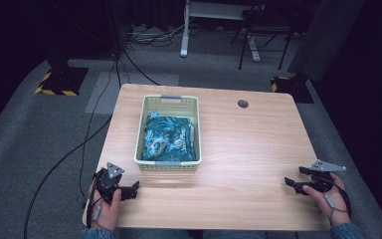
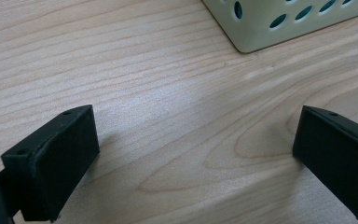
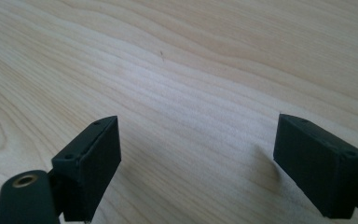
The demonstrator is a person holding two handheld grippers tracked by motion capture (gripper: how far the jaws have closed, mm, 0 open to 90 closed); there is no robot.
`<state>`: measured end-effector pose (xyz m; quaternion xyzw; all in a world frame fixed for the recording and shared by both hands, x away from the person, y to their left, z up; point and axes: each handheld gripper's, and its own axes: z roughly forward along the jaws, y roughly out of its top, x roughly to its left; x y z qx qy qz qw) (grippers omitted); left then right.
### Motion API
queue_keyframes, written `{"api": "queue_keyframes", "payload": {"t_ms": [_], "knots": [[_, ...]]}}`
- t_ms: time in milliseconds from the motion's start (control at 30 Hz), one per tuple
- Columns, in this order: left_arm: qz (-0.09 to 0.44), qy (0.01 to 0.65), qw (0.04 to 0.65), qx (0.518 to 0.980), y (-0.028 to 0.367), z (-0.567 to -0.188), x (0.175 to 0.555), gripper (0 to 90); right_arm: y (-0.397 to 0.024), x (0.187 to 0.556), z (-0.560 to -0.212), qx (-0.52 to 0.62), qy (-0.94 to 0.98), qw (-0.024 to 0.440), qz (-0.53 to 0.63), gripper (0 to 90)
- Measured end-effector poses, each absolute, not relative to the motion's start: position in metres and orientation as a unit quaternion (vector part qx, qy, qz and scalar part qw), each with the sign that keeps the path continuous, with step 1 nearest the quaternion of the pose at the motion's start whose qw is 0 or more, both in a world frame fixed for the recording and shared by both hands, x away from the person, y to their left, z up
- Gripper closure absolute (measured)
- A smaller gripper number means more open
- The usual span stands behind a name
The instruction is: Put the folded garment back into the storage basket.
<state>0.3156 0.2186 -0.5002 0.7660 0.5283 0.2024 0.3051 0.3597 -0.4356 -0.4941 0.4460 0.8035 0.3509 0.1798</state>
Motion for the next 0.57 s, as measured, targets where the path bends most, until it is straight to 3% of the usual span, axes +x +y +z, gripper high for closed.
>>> {"api": "queue_keyframes", "payload": {"t_ms": [333, 567], "knots": [[0.202, 0.528, 0.305, 0.766, 0.2186, -0.5002, 0.3156, 0.2, -0.4343, 0.3542, -0.5008, 0.434, 0.811, 0.183, 0.346, 5.4], [0.202, 0.528, 0.305, 0.766, 0.2186, -0.5002, 0.3156, 0.2, -0.4340, 0.3542, -0.5010, 0.434, 0.812, 0.182, 0.345, 5.2]]}}
